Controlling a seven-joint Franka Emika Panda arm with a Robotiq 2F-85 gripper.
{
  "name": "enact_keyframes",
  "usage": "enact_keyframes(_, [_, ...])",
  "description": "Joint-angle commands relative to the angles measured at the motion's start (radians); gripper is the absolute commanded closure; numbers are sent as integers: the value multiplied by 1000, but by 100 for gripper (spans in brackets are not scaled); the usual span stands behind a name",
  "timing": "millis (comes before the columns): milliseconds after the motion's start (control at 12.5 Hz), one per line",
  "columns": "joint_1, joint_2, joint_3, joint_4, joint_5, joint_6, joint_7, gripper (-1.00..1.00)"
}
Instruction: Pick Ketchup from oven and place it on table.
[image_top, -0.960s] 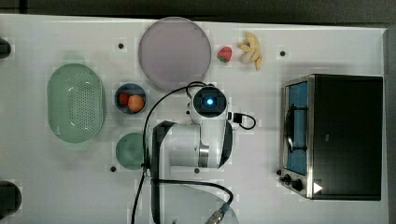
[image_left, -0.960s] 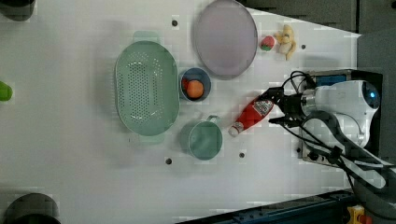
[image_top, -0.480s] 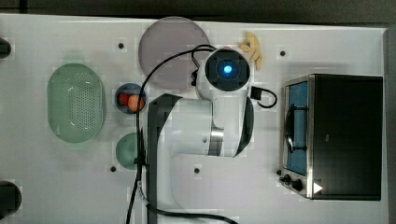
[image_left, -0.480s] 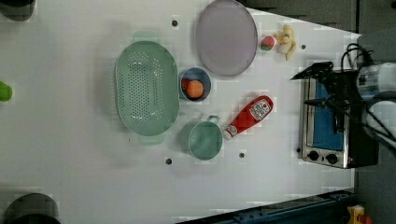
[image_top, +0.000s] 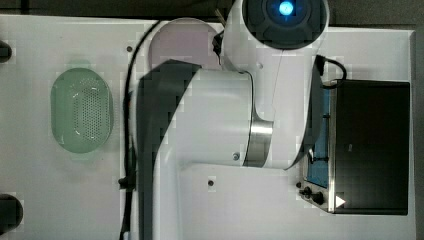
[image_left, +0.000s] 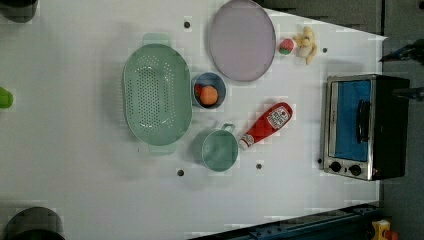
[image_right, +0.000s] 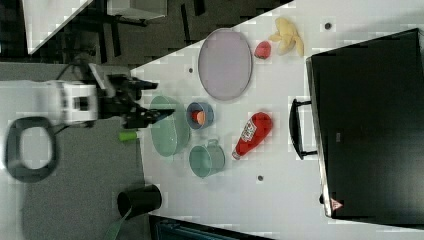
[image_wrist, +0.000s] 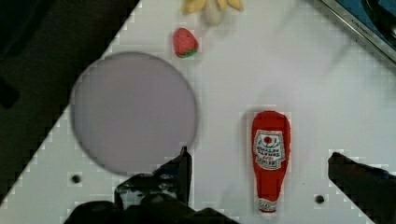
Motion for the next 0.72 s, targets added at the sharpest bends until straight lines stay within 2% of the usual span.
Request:
enact_keyframes(80, [-1,-15,-4,31,-1,-38,21,-100])
enact_keyframes(720, [-1,0,-3,27,-1,-38,21,-100])
